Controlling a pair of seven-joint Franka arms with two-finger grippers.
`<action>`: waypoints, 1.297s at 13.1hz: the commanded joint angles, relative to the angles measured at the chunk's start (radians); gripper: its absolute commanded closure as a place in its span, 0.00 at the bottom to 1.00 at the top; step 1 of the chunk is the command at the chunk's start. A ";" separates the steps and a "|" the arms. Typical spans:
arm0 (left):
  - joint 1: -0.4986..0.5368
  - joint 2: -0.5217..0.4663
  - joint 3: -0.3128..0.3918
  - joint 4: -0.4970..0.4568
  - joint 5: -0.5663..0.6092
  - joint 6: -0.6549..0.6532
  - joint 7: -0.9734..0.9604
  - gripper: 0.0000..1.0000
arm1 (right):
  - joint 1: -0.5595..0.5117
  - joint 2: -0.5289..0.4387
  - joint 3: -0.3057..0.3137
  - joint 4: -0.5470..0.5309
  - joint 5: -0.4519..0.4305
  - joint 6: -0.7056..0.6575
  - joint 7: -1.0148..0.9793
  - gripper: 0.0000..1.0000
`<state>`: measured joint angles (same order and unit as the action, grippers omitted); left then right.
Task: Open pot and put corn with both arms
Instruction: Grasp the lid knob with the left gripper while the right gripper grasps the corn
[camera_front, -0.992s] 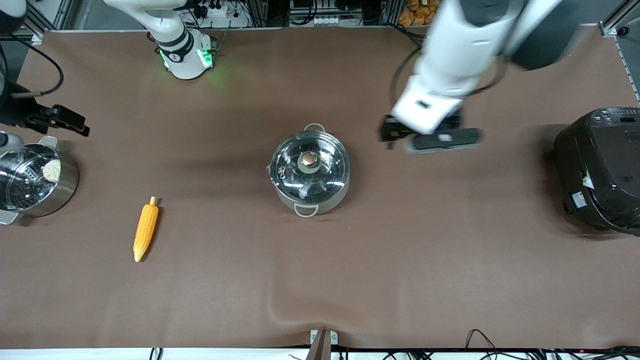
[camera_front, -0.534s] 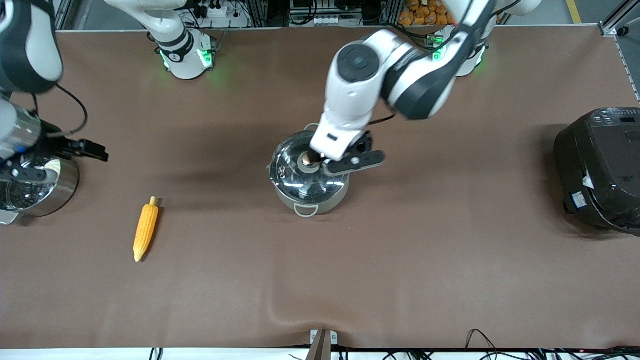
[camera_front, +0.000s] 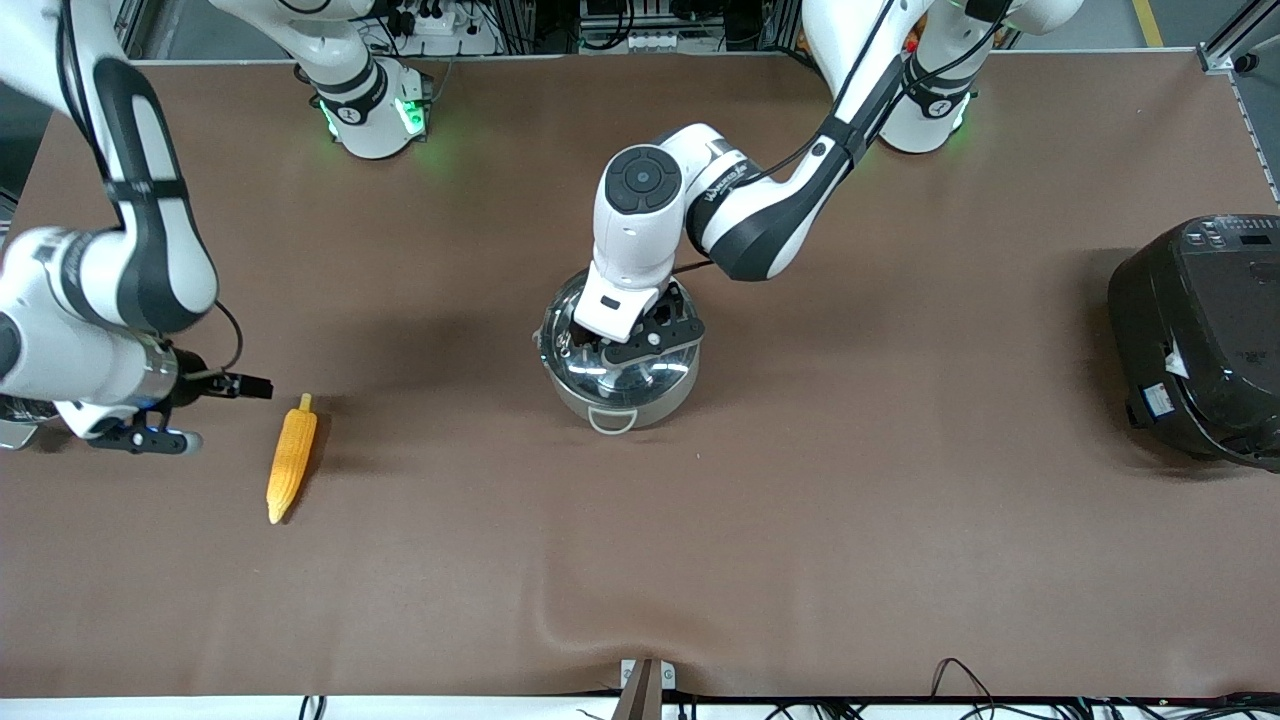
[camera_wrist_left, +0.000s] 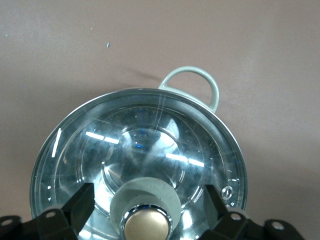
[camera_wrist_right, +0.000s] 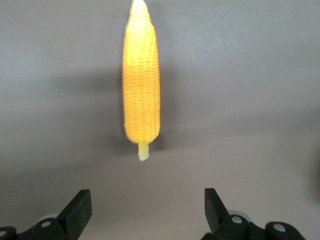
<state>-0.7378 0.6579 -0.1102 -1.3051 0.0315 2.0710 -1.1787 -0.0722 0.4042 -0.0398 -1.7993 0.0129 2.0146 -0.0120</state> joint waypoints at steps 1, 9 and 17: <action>-0.028 0.009 0.011 0.012 -0.002 -0.028 -0.027 0.10 | -0.003 0.063 0.006 0.026 0.015 0.022 -0.003 0.00; -0.042 0.023 0.011 0.010 -0.010 -0.077 -0.024 0.35 | 0.009 0.257 0.014 0.115 0.018 0.185 -0.008 0.00; -0.034 -0.007 0.011 0.012 -0.002 -0.113 -0.019 1.00 | 0.022 0.327 0.014 0.133 0.012 0.213 -0.016 0.00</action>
<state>-0.7746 0.6801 -0.1068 -1.2989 0.0314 2.0168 -1.1852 -0.0518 0.6890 -0.0257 -1.6969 0.0144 2.2140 -0.0123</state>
